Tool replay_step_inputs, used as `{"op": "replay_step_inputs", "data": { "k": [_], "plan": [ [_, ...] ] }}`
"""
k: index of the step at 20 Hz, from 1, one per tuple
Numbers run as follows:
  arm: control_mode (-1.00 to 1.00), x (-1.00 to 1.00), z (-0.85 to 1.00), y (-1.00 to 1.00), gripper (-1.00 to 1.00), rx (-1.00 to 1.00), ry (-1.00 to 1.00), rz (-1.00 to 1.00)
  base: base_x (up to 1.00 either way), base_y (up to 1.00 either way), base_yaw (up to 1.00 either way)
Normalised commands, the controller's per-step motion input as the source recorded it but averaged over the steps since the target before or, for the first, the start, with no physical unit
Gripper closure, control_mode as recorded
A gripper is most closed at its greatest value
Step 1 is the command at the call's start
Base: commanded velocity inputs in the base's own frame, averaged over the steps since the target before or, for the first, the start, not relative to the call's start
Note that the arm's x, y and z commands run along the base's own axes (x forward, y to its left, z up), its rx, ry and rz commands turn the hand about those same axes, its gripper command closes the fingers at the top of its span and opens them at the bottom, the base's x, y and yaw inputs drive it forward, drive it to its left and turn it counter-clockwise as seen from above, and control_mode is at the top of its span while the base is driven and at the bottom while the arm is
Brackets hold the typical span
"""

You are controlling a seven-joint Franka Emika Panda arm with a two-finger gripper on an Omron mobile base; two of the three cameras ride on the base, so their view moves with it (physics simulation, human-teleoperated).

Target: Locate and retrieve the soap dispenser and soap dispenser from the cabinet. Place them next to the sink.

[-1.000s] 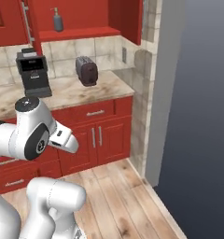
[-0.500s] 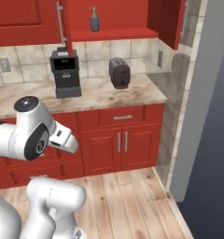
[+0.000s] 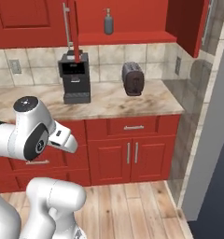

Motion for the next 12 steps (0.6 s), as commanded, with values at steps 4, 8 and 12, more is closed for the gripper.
{"op": "replay_step_inputs", "data": {
  "k": [4, 8, 12],
  "plan": [
    [1.0, 0.0, 0.0, 0.0, -1.0, 0.0, 0.0, 0.0, 0.53, -0.17, 0.23],
    [1.0, 0.0, 0.0, 0.0, -1.0, 0.0, 0.0, 0.0, 0.43, -0.17, 0.23],
    [1.0, 0.0, 0.0, 0.0, -1.0, 0.0, 0.0, 0.0, 0.26, -0.38, 0.2]
  ]
}}
